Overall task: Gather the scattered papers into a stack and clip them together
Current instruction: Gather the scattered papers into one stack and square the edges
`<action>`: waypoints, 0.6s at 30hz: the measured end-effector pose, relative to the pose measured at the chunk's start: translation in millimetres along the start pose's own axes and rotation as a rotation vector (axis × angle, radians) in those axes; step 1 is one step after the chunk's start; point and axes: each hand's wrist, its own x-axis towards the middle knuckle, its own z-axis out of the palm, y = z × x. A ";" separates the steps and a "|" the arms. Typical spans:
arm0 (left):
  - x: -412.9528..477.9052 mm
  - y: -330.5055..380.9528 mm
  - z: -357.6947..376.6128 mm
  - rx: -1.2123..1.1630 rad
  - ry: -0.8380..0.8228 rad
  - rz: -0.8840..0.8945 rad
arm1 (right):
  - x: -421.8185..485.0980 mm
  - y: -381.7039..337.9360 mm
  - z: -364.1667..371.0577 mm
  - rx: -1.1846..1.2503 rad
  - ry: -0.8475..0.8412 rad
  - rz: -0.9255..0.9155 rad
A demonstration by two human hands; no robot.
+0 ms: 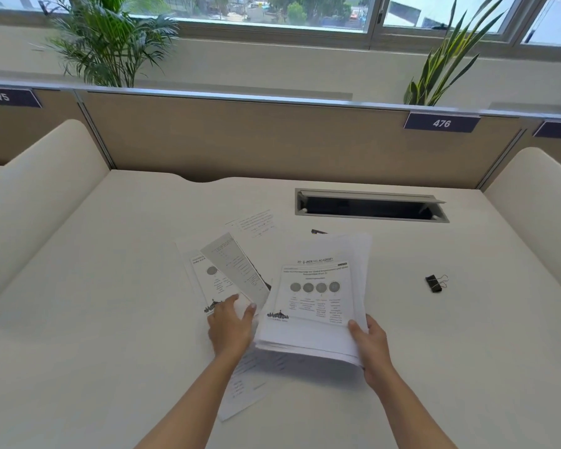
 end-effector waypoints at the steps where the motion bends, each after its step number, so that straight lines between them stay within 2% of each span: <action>1: -1.3 -6.3 -2.4 0.087 0.036 -0.004 | 1.2 -0.3 -2.1 0.006 0.009 -0.008; 5: -4.8 -36.3 -9.5 0.295 -0.004 -0.047 | 7.0 -0.9 -10.8 0.019 0.038 -0.011; 8: 1.1 -50.9 -15.1 0.362 -0.061 -0.006 | 10.5 -3.1 -16.7 0.024 0.050 -0.018; 14: 24.6 -57.6 -29.0 0.416 -0.171 0.074 | 18.2 -8.2 -22.2 0.028 0.050 -0.043; 18: 35.0 -55.6 -32.7 0.398 -0.118 0.129 | 21.6 -12.2 -18.8 0.000 0.003 -0.049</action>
